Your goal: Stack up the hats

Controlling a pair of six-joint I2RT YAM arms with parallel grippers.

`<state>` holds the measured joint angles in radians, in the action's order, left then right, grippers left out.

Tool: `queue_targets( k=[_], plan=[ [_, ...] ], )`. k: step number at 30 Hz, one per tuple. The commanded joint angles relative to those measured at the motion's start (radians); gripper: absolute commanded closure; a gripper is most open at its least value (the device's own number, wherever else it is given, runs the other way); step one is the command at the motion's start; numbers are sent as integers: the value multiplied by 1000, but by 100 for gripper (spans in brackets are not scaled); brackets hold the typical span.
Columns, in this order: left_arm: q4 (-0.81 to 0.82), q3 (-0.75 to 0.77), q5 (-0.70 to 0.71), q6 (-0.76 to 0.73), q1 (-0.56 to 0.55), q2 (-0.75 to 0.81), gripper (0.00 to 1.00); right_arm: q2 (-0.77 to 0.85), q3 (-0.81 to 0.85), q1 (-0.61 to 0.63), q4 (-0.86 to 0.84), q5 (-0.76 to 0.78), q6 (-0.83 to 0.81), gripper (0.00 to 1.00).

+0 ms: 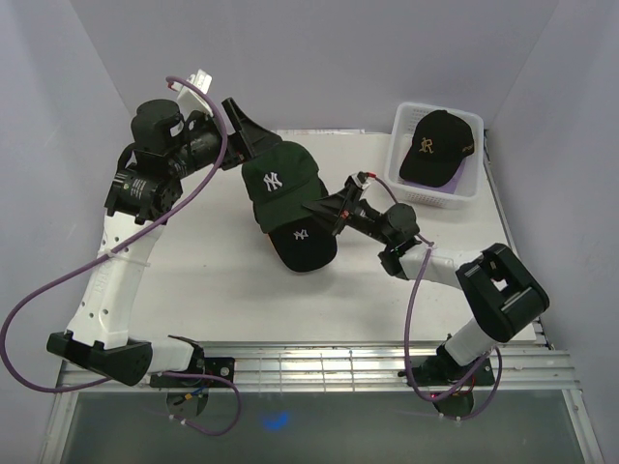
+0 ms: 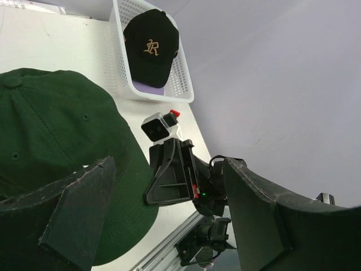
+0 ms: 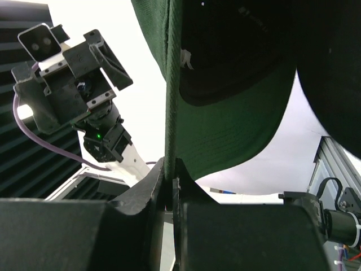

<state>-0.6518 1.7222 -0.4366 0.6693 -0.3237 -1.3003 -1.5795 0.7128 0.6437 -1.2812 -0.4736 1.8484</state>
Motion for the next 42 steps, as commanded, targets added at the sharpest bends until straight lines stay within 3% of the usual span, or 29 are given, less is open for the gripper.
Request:
queue_targets(
  k=[1,14,23,29,39,42],
  plan=[
    [-2,-12,4,-13,3,15,13,70,-47,5,-603,20,-25,92],
    [4,-27,6,-13,3,13,13,136,-370,5,-603,35,-34,92],
    [3,-39,12,-19,3,13,13,128,-476,5,-466,12,-75,91],
    [0,-42,16,-22,2,13,13,64,-503,4,-471,16,-80,90],
    [-5,-44,21,-22,3,10,13,35,-559,-4,-405,38,-83,70],
    [-3,-42,19,-23,3,9,13,79,-552,-12,-305,44,-115,61]
  ],
)
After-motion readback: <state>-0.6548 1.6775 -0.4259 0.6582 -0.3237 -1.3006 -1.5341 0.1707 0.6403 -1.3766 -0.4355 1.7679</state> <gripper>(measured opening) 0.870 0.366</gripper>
